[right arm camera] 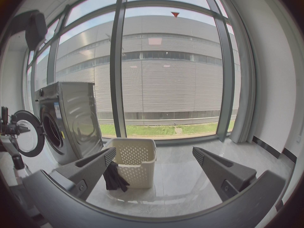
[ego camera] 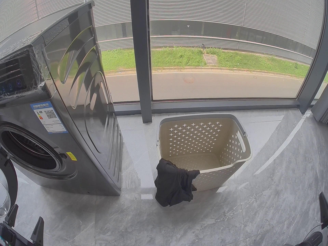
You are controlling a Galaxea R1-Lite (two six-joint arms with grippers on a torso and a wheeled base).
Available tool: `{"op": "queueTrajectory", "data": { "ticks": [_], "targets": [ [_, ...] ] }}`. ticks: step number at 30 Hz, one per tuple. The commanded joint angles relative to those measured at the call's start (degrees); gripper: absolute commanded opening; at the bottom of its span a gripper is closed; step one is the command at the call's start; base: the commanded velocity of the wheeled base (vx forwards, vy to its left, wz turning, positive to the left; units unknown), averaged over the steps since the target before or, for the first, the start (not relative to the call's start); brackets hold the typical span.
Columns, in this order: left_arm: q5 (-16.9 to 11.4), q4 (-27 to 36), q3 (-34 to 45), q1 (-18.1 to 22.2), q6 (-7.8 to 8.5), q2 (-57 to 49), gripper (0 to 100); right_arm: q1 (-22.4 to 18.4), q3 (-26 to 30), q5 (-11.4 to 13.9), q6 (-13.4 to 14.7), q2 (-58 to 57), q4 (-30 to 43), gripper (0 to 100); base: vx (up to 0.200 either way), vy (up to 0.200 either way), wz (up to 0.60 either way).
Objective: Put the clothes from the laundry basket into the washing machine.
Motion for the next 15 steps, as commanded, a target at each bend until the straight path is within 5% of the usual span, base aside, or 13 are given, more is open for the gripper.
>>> {"op": "queueTrajectory", "data": {
  "ticks": [1, 6, 10, 15],
  "targets": [
    [0.13, -0.07, 1.01, 0.01, 0.07, -0.93, 100, 4.33, -18.09, 5.80, 0.21, 23.21, 0.27, 100, 0.000, 0.000, 0.00],
    [0.04, -0.07, 1.01, 0.01, 0.51, -0.93, 100, 7.14, -16.07, 10.45, 0.30, 37.98, -0.53, 100, 0.000, 0.000, 0.00],
    [0.04, -0.07, 1.01, 0.01, 0.86, -0.93, 100, 14.70, -14.49, 11.95, 0.38, 43.07, -0.53, 100, 0.000, 0.000, 0.00],
    [0.13, -0.07, 1.01, 0.01, 0.69, -0.93, 100, 26.48, -13.26, 11.95, 6.27, 53.53, -2.37, 100, 0.000, 0.000, 0.00]
  ]
}}
